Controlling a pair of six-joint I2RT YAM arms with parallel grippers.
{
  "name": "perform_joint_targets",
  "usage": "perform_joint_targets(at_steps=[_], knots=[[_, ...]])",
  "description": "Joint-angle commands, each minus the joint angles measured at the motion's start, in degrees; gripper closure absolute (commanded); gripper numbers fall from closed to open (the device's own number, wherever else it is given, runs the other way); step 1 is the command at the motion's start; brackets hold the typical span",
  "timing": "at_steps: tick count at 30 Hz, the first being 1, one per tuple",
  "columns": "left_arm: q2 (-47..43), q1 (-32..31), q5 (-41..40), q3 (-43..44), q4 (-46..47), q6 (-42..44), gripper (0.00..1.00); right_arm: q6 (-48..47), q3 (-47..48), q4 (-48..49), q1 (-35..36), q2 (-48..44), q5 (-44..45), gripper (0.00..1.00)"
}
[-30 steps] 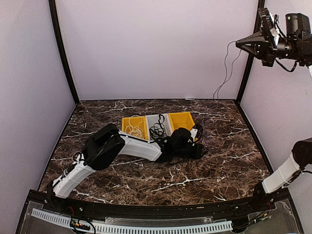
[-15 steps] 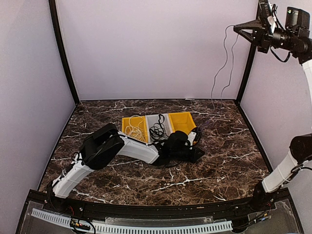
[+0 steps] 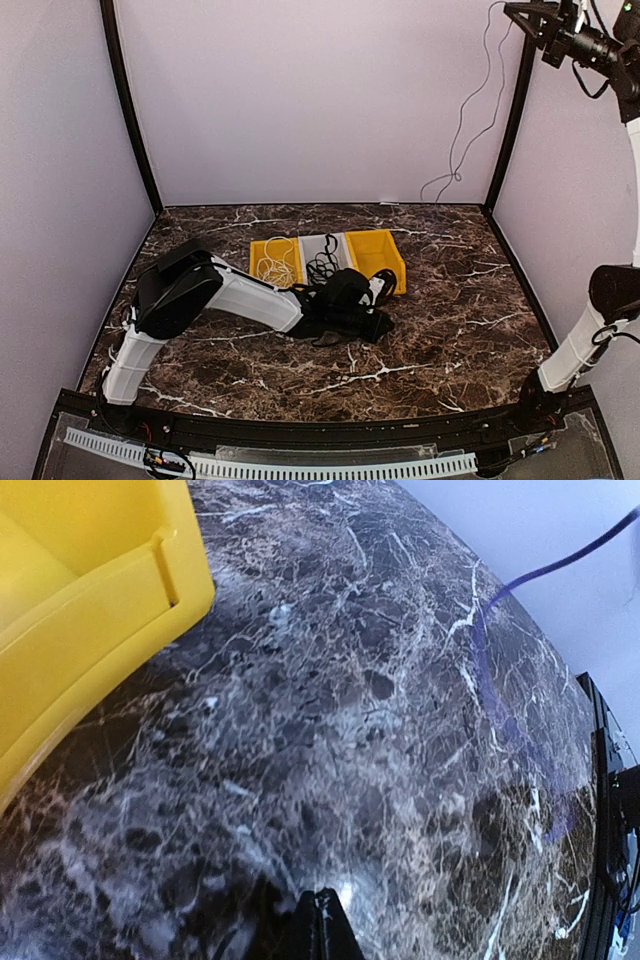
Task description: Untangle the cables
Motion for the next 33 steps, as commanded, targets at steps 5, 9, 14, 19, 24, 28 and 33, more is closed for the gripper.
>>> perform_joint_targets(at_steps=[5, 9, 14, 19, 24, 28, 33], knots=[[-10.2, 1.2, -3.3, -10.2, -9.6, -1.5, 1.00, 12.1, 2.9, 17.6, -6.6, 1.8, 4.1, 1.00], [-15.2, 1.4, -3.8, -17.1, -5.5, -1.6, 1.00, 11.0, -2.9, 16.9, -6.7, 0.4, 0.7, 1.00], [-17.5, 1.3, -3.3, -15.7, -3.8, 1.2, 0.87, 9.9, -12.3, 16.2, -6.7, -2.1, -2.1, 1.00], [-20.5, 1.1, -0.2, -12.3, -2.1, 4.2, 0.62, 9.6, -20.8, 16.2, -6.5, -4.8, -5.0, 1.00], [-21.9, 0.2, 1.0, -10.2, 0.6, 7.1, 0.52, 7.3, -25.3, 13.8, -6.1, -7.3, -6.0, 1.00], [-21.7, -0.6, 1.3, -8.4, 4.2, 8.3, 0.47, 7.5, -26.6, 12.8, -5.7, -8.6, -6.9, 1.00], [-20.1, -1.1, -0.6, -7.4, 13.6, 9.2, 0.43, 8.6, -26.9, 12.3, -5.3, -9.8, -7.4, 1.00]])
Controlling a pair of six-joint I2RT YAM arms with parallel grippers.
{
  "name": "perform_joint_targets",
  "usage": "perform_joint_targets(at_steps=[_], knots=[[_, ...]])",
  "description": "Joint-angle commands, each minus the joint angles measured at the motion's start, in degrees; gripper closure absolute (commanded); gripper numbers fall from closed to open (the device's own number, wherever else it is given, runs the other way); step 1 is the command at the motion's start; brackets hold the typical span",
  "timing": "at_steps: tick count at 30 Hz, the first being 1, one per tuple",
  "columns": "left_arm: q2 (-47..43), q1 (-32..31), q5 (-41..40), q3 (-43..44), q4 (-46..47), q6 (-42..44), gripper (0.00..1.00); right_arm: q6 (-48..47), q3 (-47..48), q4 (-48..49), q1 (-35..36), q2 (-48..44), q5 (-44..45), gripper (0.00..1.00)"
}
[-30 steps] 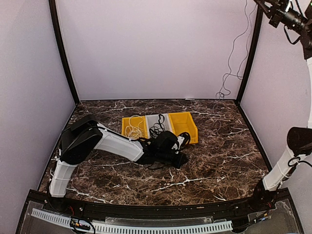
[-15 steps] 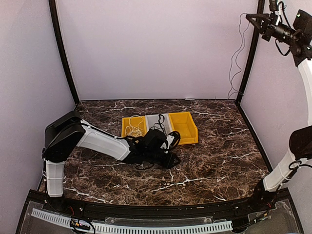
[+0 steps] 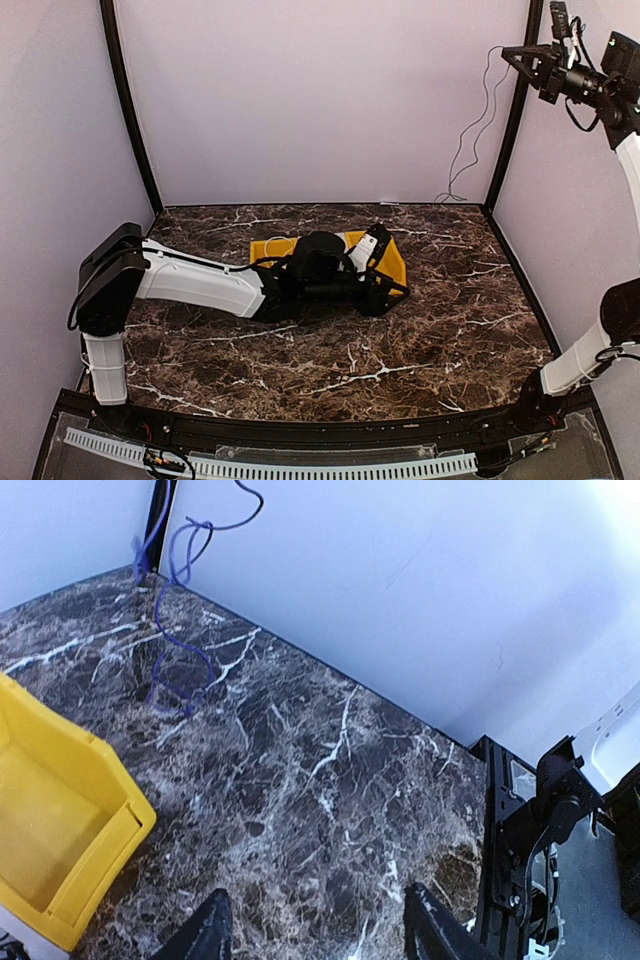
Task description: Untangle the cables
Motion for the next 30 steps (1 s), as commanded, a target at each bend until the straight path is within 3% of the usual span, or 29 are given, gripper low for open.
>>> perform_joint_targets(at_steps=[1, 11, 20, 25, 30], knots=[[0.1, -0.6, -1.1, 2.0, 9.6, 2.2, 0.42, 0.9, -0.4, 0.5, 0.5, -2.3, -1.6, 1.00], [9.0, -1.2, -3.4, 13.2, 12.4, 3.2, 0.38, 2.1, -1.0, 0.3, 0.7, -3.3, -2.4, 1.00], [21.8, -1.1, 2.8, 24.0, 14.3, 4.0, 0.41, 9.1, -0.4, 4.8, 0.7, -3.7, -5.2, 1.00], [30.1, -1.1, 4.6, 37.2, 13.1, 3.0, 0.43, 12.0, -1.6, 7.7, 0.6, -4.1, -6.1, 1.00], [37.7, -1.0, -3.2, 49.2, 9.3, 1.5, 0.44, 12.6, -1.9, 8.2, 0.6, -4.4, -6.3, 1.00]])
